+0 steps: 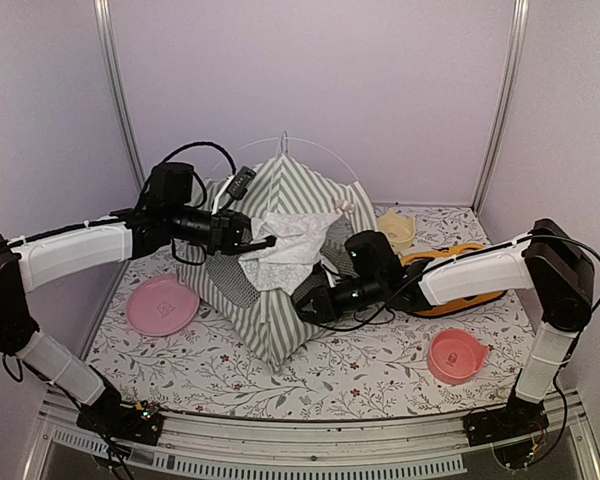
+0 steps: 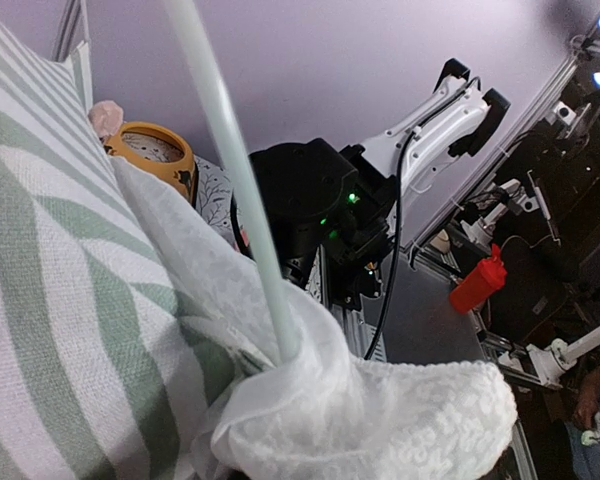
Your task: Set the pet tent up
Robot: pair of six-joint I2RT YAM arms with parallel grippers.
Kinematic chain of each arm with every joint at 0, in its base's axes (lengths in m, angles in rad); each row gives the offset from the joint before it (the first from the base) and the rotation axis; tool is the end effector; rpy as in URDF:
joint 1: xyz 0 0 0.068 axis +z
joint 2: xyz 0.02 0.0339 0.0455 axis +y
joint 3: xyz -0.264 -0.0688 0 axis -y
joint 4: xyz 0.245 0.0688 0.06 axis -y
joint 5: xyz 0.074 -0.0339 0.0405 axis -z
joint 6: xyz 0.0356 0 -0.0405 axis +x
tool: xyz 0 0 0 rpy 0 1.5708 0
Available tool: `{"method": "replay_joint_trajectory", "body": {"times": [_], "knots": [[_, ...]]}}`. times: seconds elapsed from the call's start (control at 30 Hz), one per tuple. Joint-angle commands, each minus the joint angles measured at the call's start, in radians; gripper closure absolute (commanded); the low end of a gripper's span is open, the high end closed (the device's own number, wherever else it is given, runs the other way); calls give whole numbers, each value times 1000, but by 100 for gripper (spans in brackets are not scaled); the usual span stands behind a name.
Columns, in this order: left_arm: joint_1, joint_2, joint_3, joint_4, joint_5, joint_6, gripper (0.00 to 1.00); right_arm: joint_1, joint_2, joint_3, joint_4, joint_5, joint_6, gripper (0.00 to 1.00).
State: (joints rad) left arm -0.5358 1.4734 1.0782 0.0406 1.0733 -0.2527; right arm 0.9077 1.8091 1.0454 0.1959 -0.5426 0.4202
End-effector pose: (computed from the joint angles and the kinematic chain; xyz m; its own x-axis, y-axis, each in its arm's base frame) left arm 0.2668 -0.1948 0.3057 -0.5272 0.1742 -0.8317 0.8474 0.0343 -0.5299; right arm 0.2249 0.3178 0.1877 -0.6869 -0.3119 -0.6565 -0.7258 0.3409 0.5975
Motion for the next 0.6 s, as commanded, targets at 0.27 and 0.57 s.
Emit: {"method": "replay_joint_trajectory", "body": {"times": [0.27,0.57], "knots": [[-69,143,238,-73,18,93,100,8,211,85,94,-191,25,73],[-77,151,269,-120,-110,120,100,-2,322,256,-53,101,97,56]]}}
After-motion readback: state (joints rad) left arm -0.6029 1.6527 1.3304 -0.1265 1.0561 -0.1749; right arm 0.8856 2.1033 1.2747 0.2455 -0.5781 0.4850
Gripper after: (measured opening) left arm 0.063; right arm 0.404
